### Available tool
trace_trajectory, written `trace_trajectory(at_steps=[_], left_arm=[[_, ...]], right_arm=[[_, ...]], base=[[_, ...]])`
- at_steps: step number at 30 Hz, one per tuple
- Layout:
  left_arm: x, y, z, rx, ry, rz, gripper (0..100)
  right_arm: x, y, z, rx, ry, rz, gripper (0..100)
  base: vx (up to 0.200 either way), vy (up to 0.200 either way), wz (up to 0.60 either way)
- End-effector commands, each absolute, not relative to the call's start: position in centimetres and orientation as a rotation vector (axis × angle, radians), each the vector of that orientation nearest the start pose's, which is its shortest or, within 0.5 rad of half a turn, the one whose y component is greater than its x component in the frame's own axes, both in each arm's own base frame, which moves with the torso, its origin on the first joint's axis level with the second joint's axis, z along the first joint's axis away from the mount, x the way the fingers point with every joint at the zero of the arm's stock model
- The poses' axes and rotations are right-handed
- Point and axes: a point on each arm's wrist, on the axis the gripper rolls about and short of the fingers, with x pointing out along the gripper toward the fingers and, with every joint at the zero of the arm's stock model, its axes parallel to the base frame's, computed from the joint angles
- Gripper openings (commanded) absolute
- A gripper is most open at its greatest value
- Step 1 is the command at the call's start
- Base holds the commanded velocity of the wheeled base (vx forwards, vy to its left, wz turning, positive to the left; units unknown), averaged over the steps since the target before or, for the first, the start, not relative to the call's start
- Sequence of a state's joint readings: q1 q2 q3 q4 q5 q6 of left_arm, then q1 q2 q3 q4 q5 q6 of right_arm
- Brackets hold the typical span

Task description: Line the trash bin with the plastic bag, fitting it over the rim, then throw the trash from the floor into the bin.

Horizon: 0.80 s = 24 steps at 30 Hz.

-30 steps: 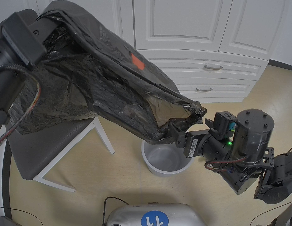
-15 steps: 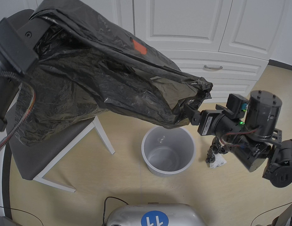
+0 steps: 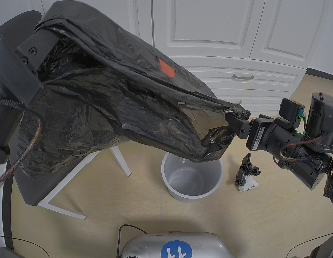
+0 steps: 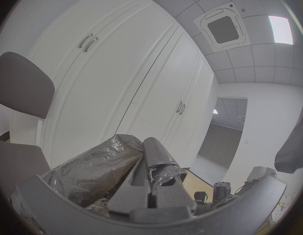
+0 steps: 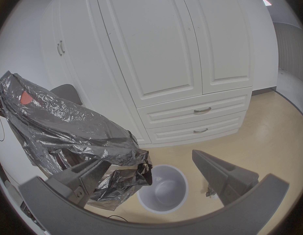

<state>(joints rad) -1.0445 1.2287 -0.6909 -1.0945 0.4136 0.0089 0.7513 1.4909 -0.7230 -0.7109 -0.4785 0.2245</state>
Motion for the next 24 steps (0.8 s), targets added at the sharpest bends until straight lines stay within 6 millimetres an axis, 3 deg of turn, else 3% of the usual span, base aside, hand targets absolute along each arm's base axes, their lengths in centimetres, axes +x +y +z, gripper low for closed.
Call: trace_trajectory(at_steps=[1,10,17,24], left_arm=[[9.3,-14.3,31.3,-0.378,-0.434,-0.611,0],[9.3,-14.3,31.4,-0.388,-0.444,-0.615,0],[9.2,-14.2,31.4,-0.388,-0.445,-0.616,0],[8.9,-14.6,31.1,-0.39,-0.431,-0.644,0]], right_arm=[[18.8,16.3,22.8,0.195,0.074,0.284,100],[18.7,17.3,21.0,0.16,0.131,0.345,100],[18.2,16.9,21.5,0.17,0.115,0.355,100],[18.0,16.9,20.3,0.143,0.159,0.41,100]], base=[[0.0,0.0,0.0],[0.0,0.0,0.0],[0.0,0.0,0.0],[0.0,0.0,0.0]])
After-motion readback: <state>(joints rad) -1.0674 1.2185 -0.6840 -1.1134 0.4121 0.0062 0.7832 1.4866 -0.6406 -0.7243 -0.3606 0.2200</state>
